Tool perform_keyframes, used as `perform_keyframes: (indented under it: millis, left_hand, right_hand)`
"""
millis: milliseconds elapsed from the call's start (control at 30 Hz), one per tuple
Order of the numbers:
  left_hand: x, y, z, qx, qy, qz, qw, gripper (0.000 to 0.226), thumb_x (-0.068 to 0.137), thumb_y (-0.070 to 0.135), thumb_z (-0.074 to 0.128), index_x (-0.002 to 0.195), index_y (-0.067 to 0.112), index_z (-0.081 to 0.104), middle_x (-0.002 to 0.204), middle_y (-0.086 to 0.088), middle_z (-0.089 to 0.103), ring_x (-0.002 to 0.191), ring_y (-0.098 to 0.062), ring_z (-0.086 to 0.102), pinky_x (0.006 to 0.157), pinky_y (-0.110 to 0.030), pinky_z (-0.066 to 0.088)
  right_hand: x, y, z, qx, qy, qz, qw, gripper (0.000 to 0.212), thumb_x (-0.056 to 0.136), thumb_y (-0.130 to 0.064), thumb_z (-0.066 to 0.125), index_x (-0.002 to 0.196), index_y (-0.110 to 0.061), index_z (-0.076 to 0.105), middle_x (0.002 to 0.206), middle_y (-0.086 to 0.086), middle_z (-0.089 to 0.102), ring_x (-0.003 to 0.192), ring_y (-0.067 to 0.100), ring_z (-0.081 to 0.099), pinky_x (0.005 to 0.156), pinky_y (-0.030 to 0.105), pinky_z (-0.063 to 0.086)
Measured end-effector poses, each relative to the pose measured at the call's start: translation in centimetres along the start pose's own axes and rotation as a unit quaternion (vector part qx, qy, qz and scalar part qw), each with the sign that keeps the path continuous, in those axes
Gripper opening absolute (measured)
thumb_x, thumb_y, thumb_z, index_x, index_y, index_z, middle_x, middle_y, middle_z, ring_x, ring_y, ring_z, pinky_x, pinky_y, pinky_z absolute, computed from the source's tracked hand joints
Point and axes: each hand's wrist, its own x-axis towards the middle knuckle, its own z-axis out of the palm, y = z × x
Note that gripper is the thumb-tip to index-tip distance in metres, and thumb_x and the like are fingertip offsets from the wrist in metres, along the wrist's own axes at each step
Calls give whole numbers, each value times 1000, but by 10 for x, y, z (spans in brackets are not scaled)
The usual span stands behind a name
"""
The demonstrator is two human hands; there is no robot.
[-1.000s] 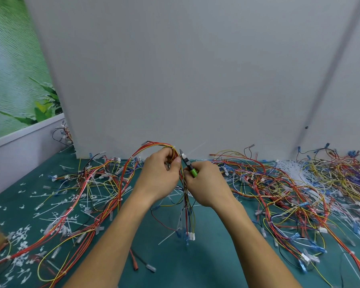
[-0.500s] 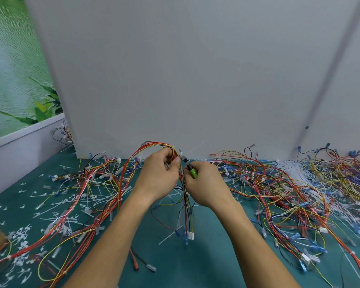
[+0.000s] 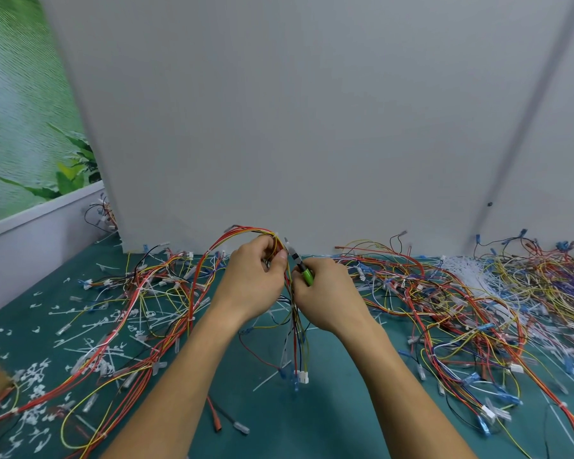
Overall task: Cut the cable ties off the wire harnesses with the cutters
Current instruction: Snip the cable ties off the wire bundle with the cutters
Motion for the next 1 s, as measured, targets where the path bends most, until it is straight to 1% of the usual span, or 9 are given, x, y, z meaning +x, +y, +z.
perform_keyframes:
  millis: [233,367,500,567,633,667,733,800,1000]
  left_hand:
    - [0,0,0,7,-1,1,1000,21,101,22,56,83,13,59,61,0,50,50,-13,35,52,-34,34]
    - [0,1,1,5,-3,-1,1000,21,101,23,56,83,14,60,61,-2,50,50,-14,36,52,-34,35]
    - [-1,2,0,3,-1,0,1000,22,101,22,56,82,13,59,59,0,48,49,-13,35,51,-32,34]
    - [-1,2,1,4,-1,0,1000,22,101,22,56,83,11,59,60,-5,49,50,-15,36,52,-34,34]
    - [-1,2,1,-1,0,0,1000,22,101,21,56,83,10,59,63,-15,52,51,-16,38,53,-34,35]
    - [-1,2,1,-4,0,-1,1000,21,101,21,55,84,10,59,64,-15,53,52,-17,38,54,-34,36]
    - [0,2,0,-5,0,-2,1000,21,101,21,55,84,11,60,63,-9,51,51,-16,37,54,-34,35]
    - [0,1,1,-1,0,-3,1000,21,101,21,55,84,11,60,63,-8,52,51,-15,37,54,-34,36]
    - [0,0,2,4,-2,-3,1000,21,101,22,56,82,13,59,63,-2,52,51,-13,38,53,-32,36]
  right_hand:
    - [0,1,-1,-1,-3,0,1000,29,97,-24,55,69,-19,52,68,5,54,64,28,49,59,35,39]
    - [1,2,0,7,-1,8,1000,35,99,-24,55,65,-19,50,63,4,52,55,22,44,52,30,34]
    - [3,2,-1,6,-2,17,1000,36,100,-25,56,64,-19,53,61,3,53,49,17,43,46,27,29]
    - [3,2,-1,5,-4,18,1000,36,99,-25,56,64,-19,54,60,3,53,48,17,43,46,27,29]
    - [3,2,-1,7,0,17,1000,37,99,-24,56,63,-18,52,59,3,51,49,18,42,46,27,28]
    - [2,2,-1,7,2,14,1000,36,99,-24,56,64,-17,51,59,4,51,50,20,42,48,28,29]
    - [2,2,0,7,1,8,1000,32,98,-24,56,67,-15,53,63,5,53,56,25,46,53,30,34]
    - [1,2,0,7,-2,2,1000,29,97,-25,56,70,-15,55,66,6,55,61,27,49,57,33,38]
    - [2,3,-1,3,-3,-8,1000,25,97,-24,55,75,-12,60,70,9,60,66,33,56,59,38,44]
